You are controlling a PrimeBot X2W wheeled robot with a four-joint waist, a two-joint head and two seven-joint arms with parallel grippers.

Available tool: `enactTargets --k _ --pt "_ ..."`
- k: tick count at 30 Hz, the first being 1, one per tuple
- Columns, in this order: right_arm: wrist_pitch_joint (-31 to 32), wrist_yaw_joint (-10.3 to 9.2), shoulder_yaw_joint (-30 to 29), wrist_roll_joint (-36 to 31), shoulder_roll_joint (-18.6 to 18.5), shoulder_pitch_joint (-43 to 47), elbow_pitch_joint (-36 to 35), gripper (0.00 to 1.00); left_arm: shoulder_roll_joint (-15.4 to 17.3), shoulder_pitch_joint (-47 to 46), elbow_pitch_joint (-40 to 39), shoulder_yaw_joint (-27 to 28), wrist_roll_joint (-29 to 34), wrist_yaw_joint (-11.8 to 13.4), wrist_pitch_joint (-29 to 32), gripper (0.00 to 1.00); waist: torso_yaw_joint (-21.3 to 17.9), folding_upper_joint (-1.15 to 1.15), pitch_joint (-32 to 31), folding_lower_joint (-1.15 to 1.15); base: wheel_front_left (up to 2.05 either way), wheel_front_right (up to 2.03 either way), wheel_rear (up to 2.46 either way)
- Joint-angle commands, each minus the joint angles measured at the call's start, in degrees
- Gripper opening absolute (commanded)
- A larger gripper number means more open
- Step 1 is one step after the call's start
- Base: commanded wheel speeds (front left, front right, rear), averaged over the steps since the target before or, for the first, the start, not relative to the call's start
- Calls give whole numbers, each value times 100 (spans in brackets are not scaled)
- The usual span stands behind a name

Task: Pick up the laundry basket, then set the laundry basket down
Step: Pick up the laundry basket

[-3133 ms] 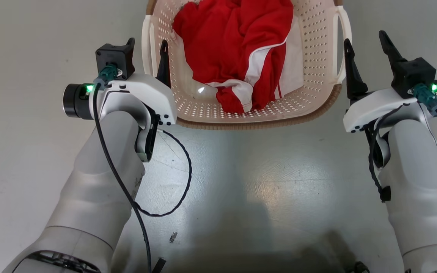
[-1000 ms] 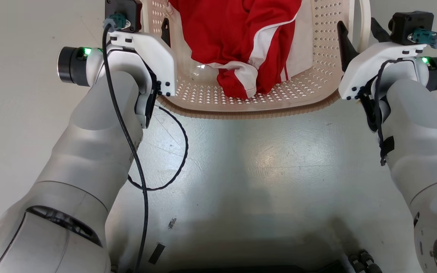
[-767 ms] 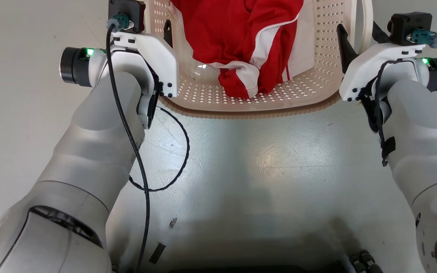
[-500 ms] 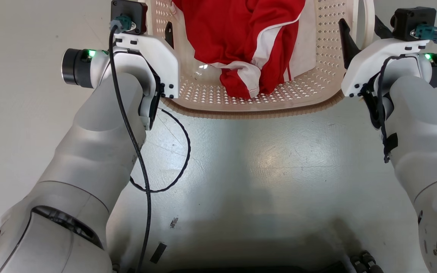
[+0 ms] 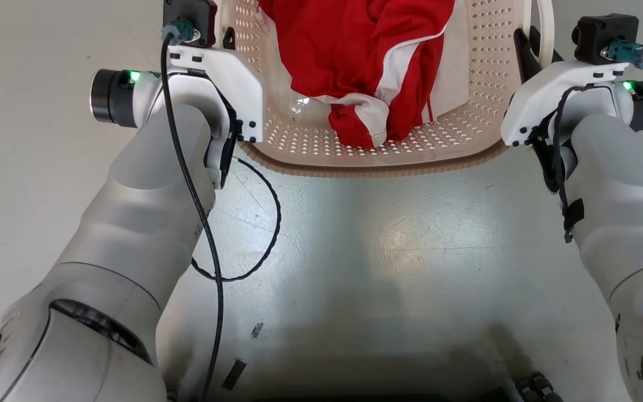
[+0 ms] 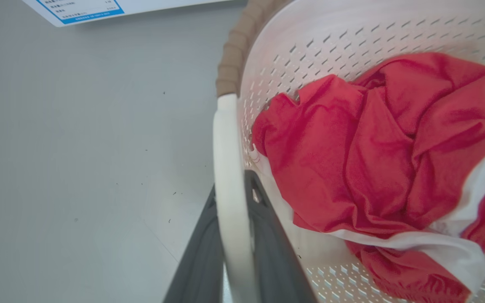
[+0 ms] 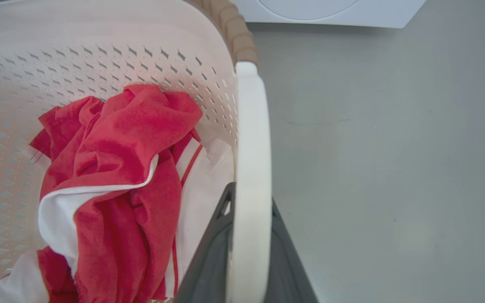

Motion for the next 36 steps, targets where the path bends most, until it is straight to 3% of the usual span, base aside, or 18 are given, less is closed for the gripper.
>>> enactTargets --k 1,21,36 --pt "-72 25 114 28 97 194 -63 0 126 -36 -30 9 -9 39 -40 0 0 0 -18 0 0 0 0" --pt "376 25 480 424 222 1110 -59 0 126 758 167 -335 -460 -15 62 0 -216 0 -1120 0 0 0 0" --pt "1061 25 1821 1812 235 2514 -228 0 126 2276 159 -633 -1034 -123 228 0 -474 0 -3193 0 0 0 0"
